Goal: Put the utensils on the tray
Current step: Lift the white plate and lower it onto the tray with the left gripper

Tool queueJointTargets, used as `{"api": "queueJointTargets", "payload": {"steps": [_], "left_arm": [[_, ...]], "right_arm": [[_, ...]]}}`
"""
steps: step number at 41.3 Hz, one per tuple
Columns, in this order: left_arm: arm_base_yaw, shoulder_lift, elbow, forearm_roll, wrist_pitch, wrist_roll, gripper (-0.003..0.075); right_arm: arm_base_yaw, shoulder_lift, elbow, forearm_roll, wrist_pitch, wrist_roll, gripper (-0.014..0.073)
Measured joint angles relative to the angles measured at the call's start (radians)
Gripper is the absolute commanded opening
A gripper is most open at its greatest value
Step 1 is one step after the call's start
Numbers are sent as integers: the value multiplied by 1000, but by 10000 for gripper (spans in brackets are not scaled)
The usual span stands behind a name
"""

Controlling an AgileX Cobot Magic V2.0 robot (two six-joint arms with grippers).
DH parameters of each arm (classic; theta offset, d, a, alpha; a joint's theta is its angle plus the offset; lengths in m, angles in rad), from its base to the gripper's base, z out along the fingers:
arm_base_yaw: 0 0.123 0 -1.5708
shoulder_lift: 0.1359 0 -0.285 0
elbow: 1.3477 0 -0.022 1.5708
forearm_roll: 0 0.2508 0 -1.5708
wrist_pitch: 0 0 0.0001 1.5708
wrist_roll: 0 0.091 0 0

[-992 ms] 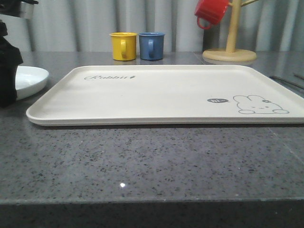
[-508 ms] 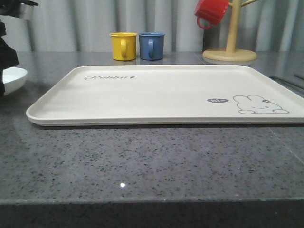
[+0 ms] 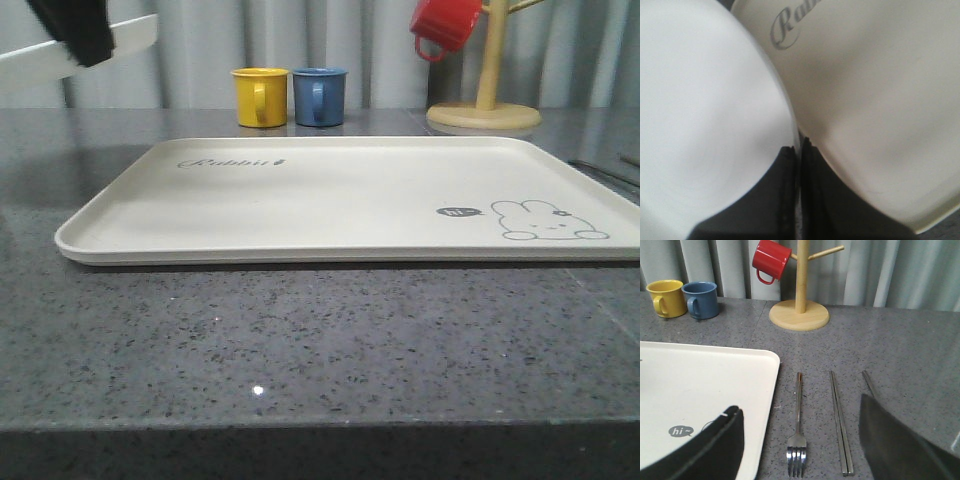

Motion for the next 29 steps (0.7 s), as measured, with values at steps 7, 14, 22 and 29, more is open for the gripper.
{"api": "queueJointTargets", "payload": {"steps": [7, 14, 22, 29], "left_arm": [[-152, 0, -13, 0, -35, -17, -19], [-257, 44, -17, -14, -65, -23, -19], [-275, 137, -17, -38, -65, -23, -19], [-275, 210, -17, -60, -67, -23, -15]], "right_arm": [[0, 0, 0, 0, 0, 0, 517], [0, 0, 0, 0, 0, 0, 517], [0, 0, 0, 0, 0, 0, 517], [0, 0, 0, 0, 0, 0, 517]]}}
